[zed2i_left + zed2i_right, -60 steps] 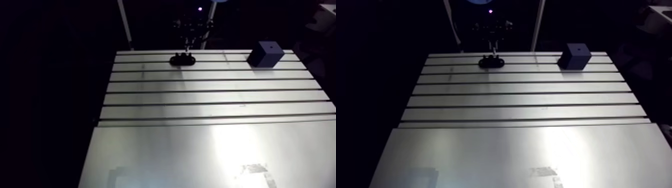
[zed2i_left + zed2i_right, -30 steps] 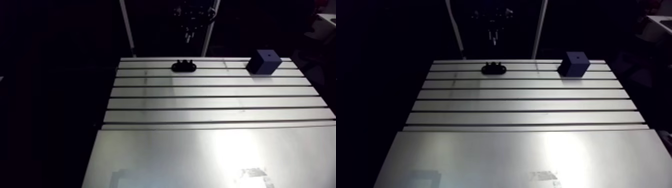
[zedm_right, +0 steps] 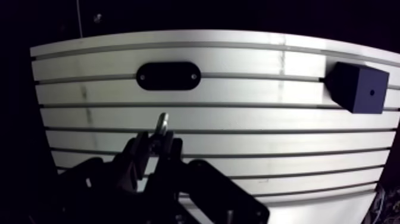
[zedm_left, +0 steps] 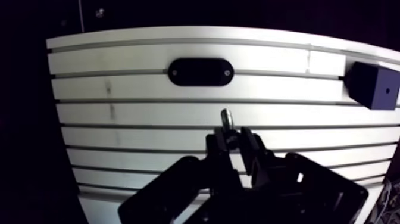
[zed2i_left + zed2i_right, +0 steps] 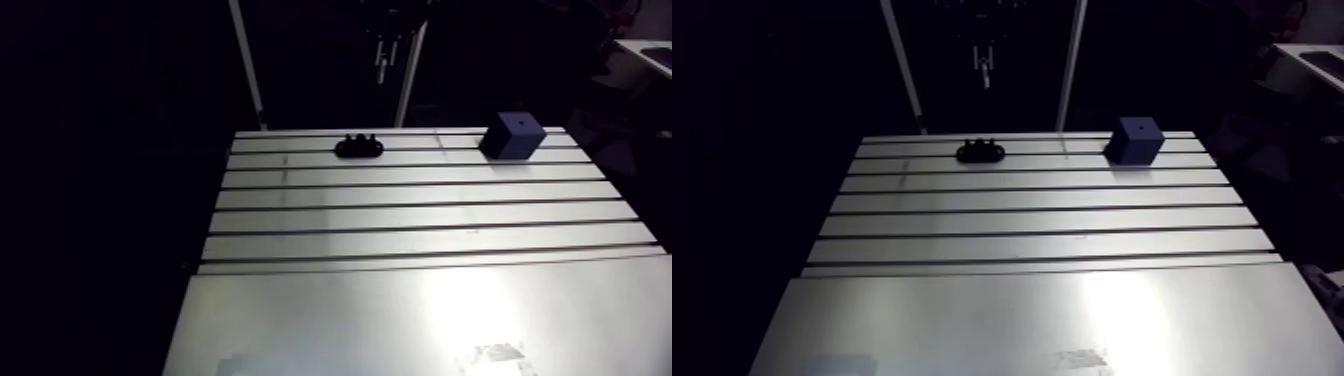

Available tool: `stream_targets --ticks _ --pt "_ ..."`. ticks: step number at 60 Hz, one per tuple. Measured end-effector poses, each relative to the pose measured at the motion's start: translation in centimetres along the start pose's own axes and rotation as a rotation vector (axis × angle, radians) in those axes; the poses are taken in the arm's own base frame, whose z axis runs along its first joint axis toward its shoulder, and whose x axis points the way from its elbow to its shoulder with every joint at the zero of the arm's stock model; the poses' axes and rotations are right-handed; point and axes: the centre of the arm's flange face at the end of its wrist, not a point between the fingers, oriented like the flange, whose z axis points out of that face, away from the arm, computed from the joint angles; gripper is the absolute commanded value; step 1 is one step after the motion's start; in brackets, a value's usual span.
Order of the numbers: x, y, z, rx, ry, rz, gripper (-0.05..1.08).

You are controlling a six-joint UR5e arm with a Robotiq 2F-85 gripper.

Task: Pick up the M10 bolt and insert it into the hole until fully seated.

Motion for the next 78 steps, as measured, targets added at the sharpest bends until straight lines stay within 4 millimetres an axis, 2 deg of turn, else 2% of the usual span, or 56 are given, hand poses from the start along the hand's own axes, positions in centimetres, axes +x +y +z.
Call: stream_targets --ticks 13,46,63,78 --pt "-0.3 3.4 -1.9 0.008 -0.084 0.039 1.08" --pt "0.0 13.9 -4.5 0.028 -0.124 0.119 1.08" --pt "0.7 19.5 -4.5 0.029 -0.129 0.174 1.08" --pt "2.2 23.9 -3.2 0.010 -0.146 0.210 1.08"
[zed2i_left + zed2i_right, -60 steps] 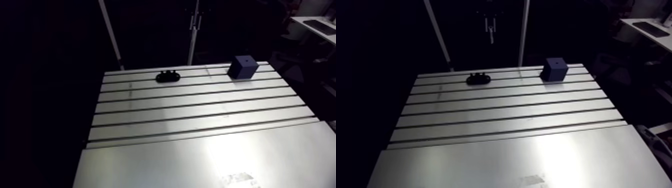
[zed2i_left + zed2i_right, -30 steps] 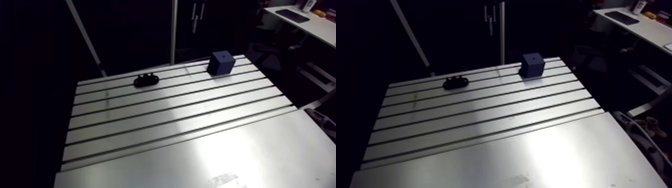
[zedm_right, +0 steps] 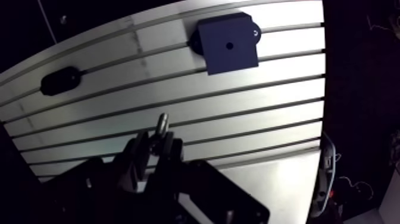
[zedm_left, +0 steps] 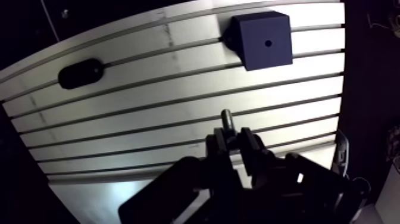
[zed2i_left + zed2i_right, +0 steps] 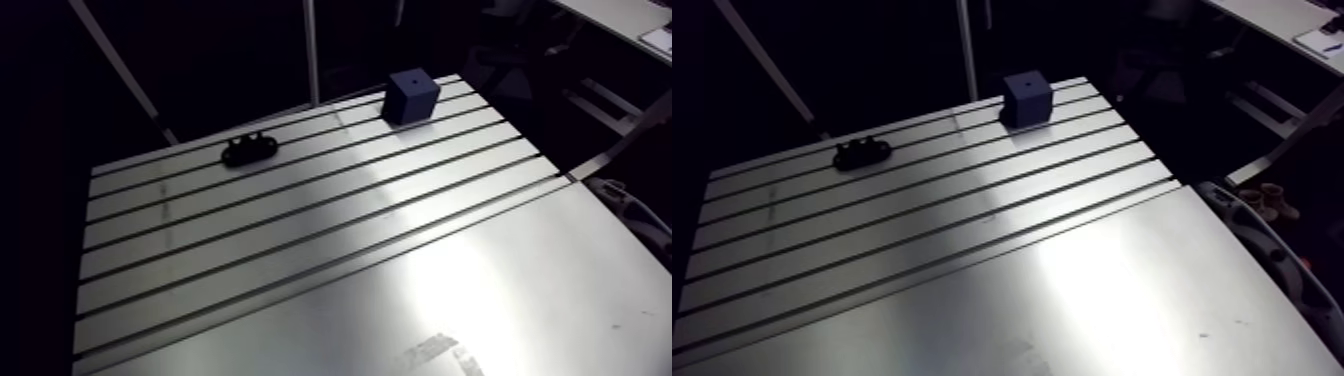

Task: Pick up the M10 bolt and insert it into the hole until fully seated.

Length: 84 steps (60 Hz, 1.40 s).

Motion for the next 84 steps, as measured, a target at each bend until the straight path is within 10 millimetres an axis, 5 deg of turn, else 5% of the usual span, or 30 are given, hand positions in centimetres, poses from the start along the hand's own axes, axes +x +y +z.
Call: stream_targets --ticks 21,84 --pt "2.4 1.8 1.0 -0.018 -0.007 0.013 1.08" --pt "5.4 5.6 5.4 -0.009 -0.029 0.063 1.08"
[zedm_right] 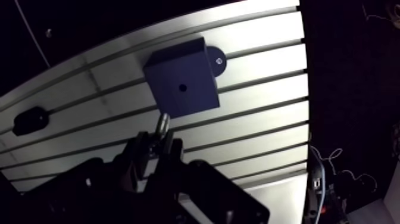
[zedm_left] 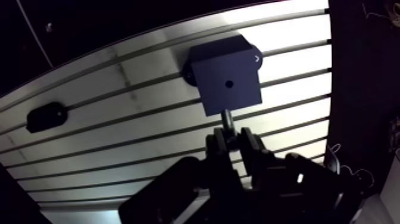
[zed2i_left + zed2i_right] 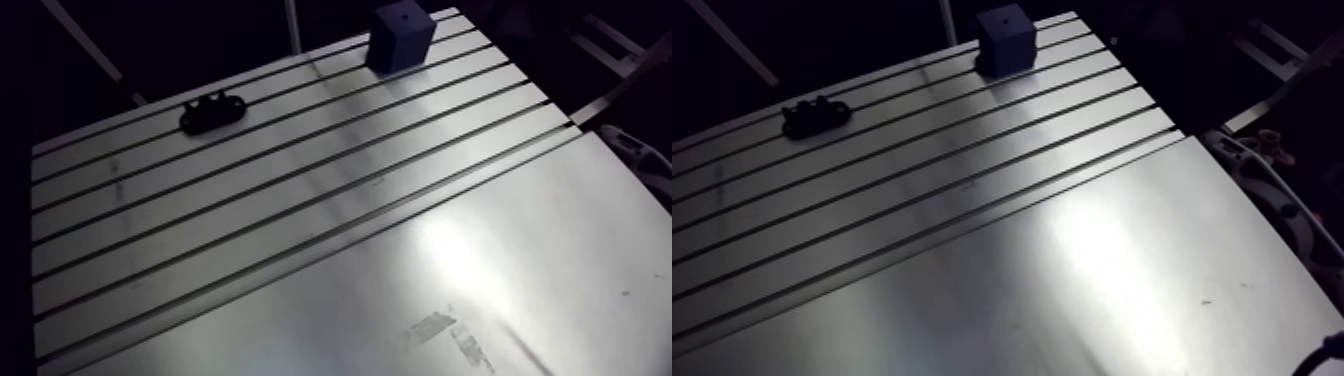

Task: Pick up the M10 bolt and insert it into the hole until fully seated.

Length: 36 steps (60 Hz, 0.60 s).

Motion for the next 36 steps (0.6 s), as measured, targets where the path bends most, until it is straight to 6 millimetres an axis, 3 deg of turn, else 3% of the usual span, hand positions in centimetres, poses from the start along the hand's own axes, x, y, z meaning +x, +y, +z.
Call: stream_targets --ticks 36 --pt "1.1 1.1 1.7 0.010 0.007 0.022 1.08"
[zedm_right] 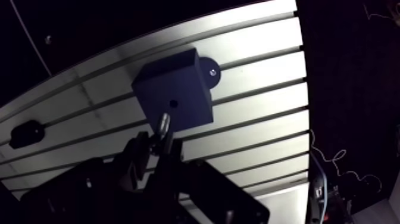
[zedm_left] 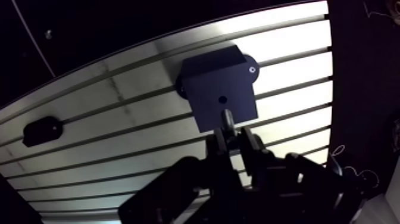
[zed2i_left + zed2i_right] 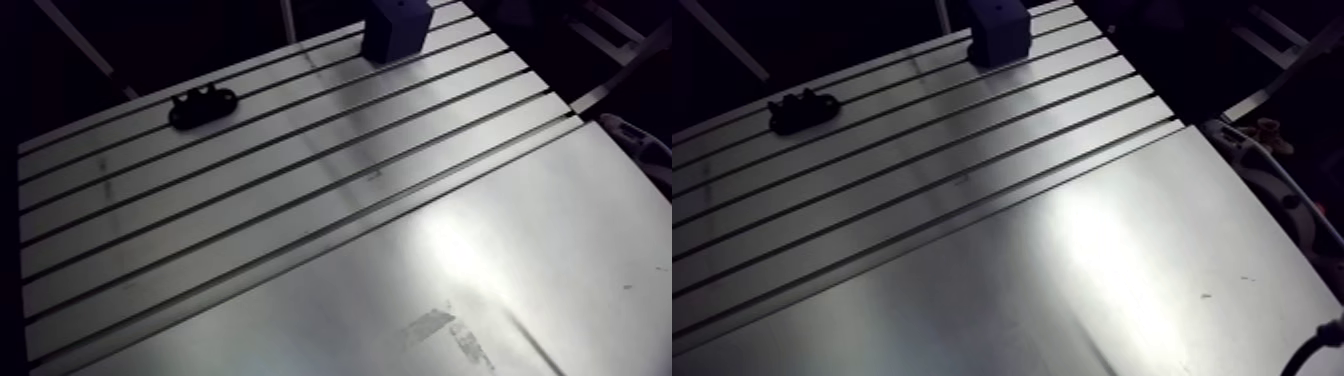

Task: Pick up the M10 bolt and insert it into the hole until fully seated.

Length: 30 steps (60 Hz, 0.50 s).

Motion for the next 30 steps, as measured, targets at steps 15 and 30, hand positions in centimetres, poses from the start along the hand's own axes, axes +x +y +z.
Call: stream_targets --ticks 15,30 --pt "0.1 0.0 0.7 0.003 -0.009 0.000 1.08" --pt "0.3 0.1 1.4 0.004 -0.018 0.001 1.08"
